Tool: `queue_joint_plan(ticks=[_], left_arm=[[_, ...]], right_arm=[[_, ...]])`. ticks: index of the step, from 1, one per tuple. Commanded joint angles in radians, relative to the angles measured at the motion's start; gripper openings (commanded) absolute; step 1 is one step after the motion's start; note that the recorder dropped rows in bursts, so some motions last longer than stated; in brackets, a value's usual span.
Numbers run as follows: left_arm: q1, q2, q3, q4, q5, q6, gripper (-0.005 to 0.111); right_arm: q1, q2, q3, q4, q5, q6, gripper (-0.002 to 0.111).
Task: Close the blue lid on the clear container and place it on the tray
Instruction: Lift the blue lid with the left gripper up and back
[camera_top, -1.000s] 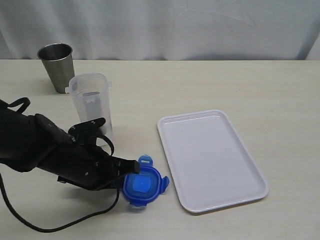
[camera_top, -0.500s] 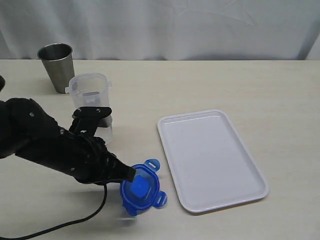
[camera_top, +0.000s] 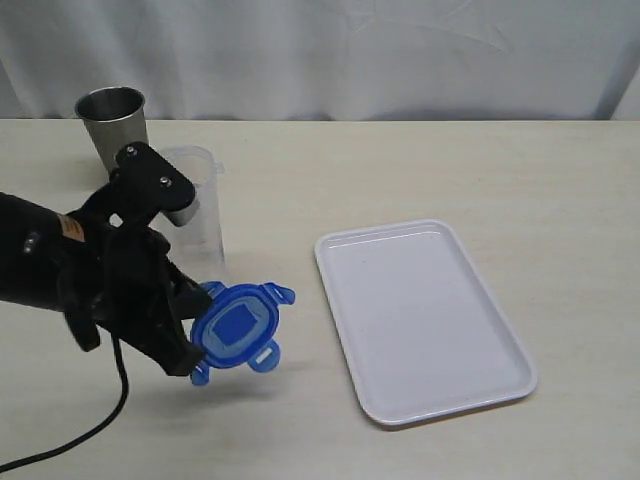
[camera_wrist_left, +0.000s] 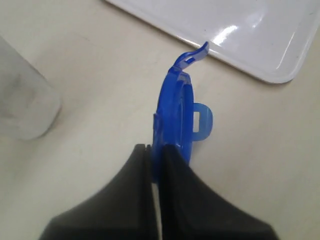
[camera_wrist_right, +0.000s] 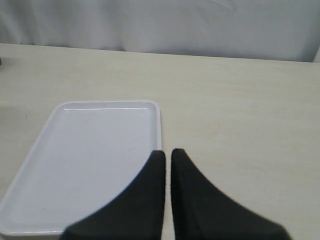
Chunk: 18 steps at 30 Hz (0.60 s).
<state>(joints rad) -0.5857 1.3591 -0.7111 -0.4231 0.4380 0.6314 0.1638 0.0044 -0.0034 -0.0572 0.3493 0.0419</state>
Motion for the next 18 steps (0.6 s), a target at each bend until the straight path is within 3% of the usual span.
queue_joint_plan(ticks=[1, 11, 18], left_arm=[[-0.009, -0.092, -0.002, 0.083, 0.002, 0.022, 0.000], [-0.009, -0.275, -0.144, 0.151, 0.004, 0.052, 0.000], [-0.009, -0.288, -0.189, 0.486, -0.185, 0.018, 0.000]], right_arm=[[0.003, -0.004, 0.003, -0.002, -0.003, -0.001, 0.004], [0.003, -0.004, 0.003, -0.002, -0.003, -0.001, 0.004], [0.003, -0.004, 0.003, -0.002, -0.003, -0.001, 0.004]])
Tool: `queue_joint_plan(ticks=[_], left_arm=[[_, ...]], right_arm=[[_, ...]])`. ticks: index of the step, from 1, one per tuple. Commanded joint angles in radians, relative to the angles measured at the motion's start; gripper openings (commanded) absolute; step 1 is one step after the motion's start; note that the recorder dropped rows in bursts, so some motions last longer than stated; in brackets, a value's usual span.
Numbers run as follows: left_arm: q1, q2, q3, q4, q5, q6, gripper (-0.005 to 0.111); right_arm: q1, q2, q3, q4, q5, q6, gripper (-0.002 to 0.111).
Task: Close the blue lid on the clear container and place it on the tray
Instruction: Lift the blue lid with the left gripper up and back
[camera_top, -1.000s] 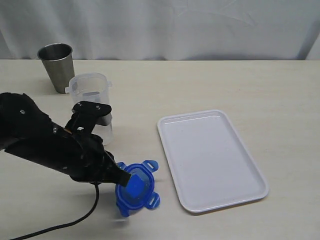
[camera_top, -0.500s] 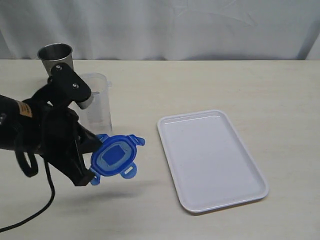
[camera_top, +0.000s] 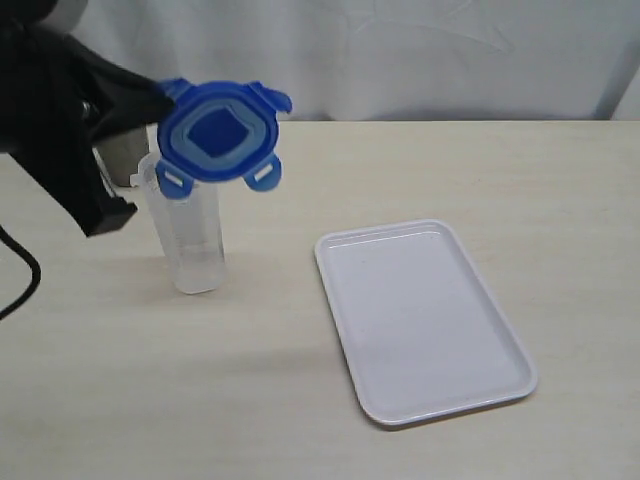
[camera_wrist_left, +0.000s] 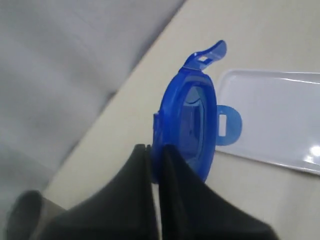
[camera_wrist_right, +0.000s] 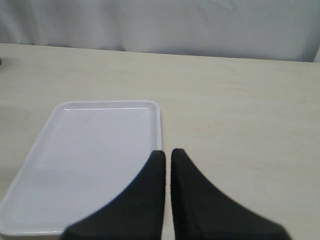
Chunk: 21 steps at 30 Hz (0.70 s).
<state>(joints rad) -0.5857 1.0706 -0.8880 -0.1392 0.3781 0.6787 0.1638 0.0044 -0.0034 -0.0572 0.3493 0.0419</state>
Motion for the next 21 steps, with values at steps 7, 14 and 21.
queue_joint_plan(ticks=[7, 14, 21], left_arm=[[0.067, 0.053, -0.013, 0.556, -0.232, -0.033, 0.000], [0.253, 0.150, -0.013, 0.575, -0.416, -0.002, 0.000], [0.354, 0.284, -0.095, 0.573, -0.489, 0.012, 0.000]], right_arm=[[0.003, -0.004, 0.003, -0.002, -0.003, -0.001, 0.004], [0.003, -0.004, 0.003, -0.002, -0.003, -0.001, 0.004], [0.003, -0.004, 0.003, -0.002, -0.003, -0.001, 0.004]])
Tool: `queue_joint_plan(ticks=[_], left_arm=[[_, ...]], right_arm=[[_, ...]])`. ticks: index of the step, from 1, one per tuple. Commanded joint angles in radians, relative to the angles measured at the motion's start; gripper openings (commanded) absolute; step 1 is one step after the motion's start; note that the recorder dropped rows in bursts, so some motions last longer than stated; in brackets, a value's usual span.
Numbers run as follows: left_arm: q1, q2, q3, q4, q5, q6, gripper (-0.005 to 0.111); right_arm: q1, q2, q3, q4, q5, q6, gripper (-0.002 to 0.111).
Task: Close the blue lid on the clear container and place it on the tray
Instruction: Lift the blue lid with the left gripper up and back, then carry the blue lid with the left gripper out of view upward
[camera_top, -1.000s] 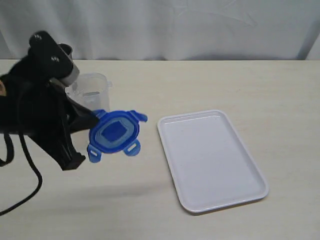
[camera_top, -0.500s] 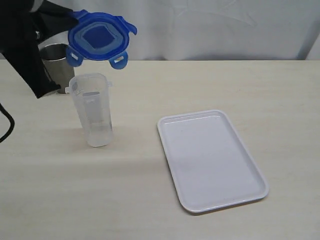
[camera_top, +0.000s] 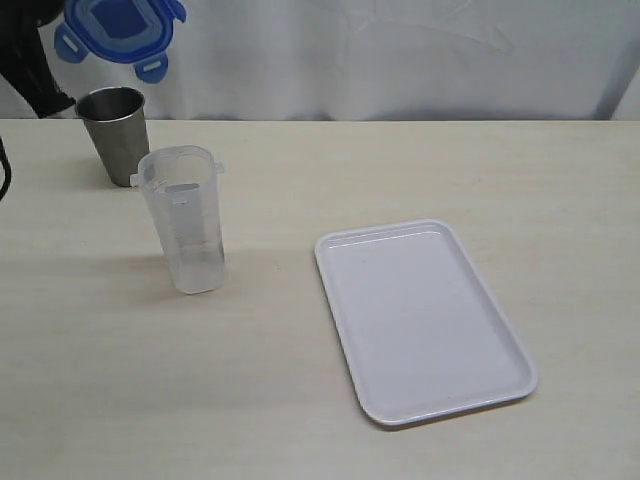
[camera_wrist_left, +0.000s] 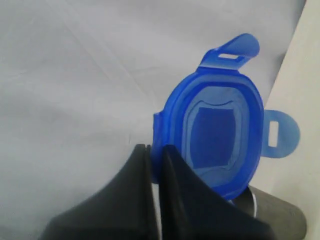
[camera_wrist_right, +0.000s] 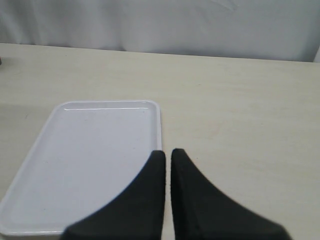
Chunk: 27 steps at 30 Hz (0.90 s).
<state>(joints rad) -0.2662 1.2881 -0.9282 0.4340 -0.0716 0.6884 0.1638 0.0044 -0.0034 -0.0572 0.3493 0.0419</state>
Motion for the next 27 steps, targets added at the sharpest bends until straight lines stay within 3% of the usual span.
queue_joint_plan(ticks=[1, 13, 16, 20, 22, 24, 25, 27], left_arm=[[0.034, 0.089, -0.069, -0.003, -0.037, 0.002, 0.000], [0.034, 0.307, -0.238, -0.005, 0.021, -0.006, 0.000], [0.042, 0.319, -0.295, -0.005, 0.164, -0.022, 0.000], [0.058, 0.320, -0.381, 0.029, 0.288, -0.212, 0.000], [0.058, 0.324, -0.414, 0.262, 0.377, -0.529, 0.000], [0.053, 0.345, -0.450, 0.706, 0.567, -1.042, 0.000], [0.041, 0.358, -0.452, 0.863, 0.697, -1.205, 0.000], [0.028, 0.370, -0.452, 0.945, 0.777, -1.251, 0.000]], right_arm=[[0.003, -0.004, 0.003, -0.002, -0.003, -0.001, 0.004], [0.003, -0.004, 0.003, -0.002, -0.003, -0.001, 0.004], [0.003, -0.004, 0.003, -0.002, -0.003, -0.001, 0.004], [0.003, -0.004, 0.003, -0.002, -0.003, -0.001, 0.004], [0.003, -0.004, 0.003, -0.002, -0.003, -0.001, 0.004], [0.003, -0.004, 0.003, -0.002, -0.003, -0.001, 0.004], [0.003, -0.004, 0.003, -0.002, -0.003, -0.001, 0.004], [0.003, -0.004, 0.003, -0.002, -0.003, -0.001, 0.004]])
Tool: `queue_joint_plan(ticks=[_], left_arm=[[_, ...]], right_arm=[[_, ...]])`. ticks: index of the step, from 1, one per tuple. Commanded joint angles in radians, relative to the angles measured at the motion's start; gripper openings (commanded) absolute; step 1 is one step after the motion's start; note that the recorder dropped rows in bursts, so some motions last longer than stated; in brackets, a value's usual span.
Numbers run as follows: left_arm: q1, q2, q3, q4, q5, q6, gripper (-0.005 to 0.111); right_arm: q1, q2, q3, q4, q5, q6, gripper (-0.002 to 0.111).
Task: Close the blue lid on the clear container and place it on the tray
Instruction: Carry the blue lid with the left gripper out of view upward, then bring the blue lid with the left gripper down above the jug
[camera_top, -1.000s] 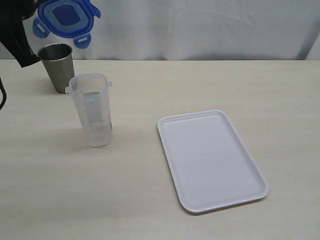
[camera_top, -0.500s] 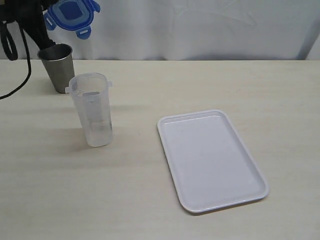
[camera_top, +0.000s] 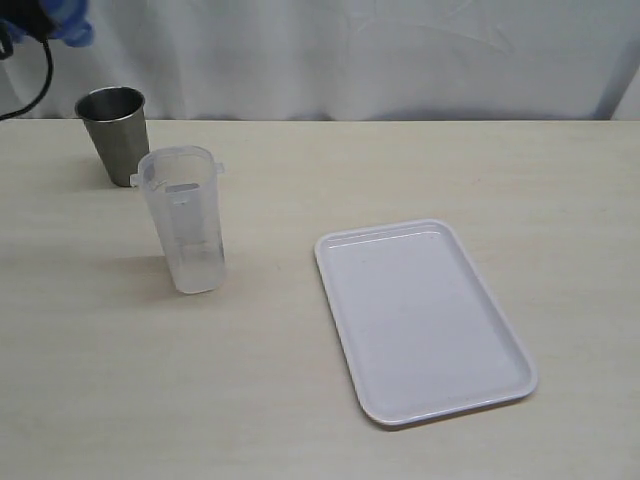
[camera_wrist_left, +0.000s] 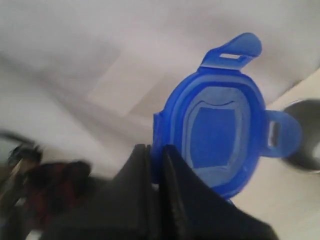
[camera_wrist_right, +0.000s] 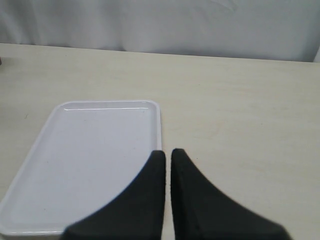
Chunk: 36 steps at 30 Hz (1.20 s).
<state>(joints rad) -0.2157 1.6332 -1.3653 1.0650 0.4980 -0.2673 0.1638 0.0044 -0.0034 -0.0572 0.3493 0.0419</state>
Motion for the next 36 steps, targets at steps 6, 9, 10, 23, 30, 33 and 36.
queue_joint_plan(ticks=[6, 9, 10, 23, 30, 33, 36], left_arm=[[-0.095, 0.033, -0.004, 0.309, 0.121, -0.220, 0.000], [-0.179, 0.033, 0.030, 0.390, 0.098, -0.101, 0.000], [-0.209, 0.033, 0.042, 0.439, 0.110, -0.104, 0.000], [-0.412, 0.033, 0.172, 0.679, 0.416, -0.222, 0.000], [-0.486, 0.033, 0.212, 0.679, 0.350, -0.248, 0.000], [-0.508, 0.033, 0.212, 0.679, 0.361, -0.264, 0.000], [-0.523, 0.033, 0.212, 0.679, 0.389, -0.264, 0.000]], right_arm=[[0.003, -0.004, 0.003, -0.002, -0.003, -0.001, 0.004], [0.003, -0.004, 0.003, -0.002, -0.003, -0.001, 0.004], [0.003, -0.004, 0.003, -0.002, -0.003, -0.001, 0.004], [0.003, -0.004, 0.003, -0.002, -0.003, -0.001, 0.004], [0.003, -0.004, 0.003, -0.002, -0.003, -0.001, 0.004], [0.003, -0.004, 0.003, -0.002, -0.003, -0.001, 0.004], [0.003, -0.004, 0.003, -0.002, -0.003, -0.001, 0.004]])
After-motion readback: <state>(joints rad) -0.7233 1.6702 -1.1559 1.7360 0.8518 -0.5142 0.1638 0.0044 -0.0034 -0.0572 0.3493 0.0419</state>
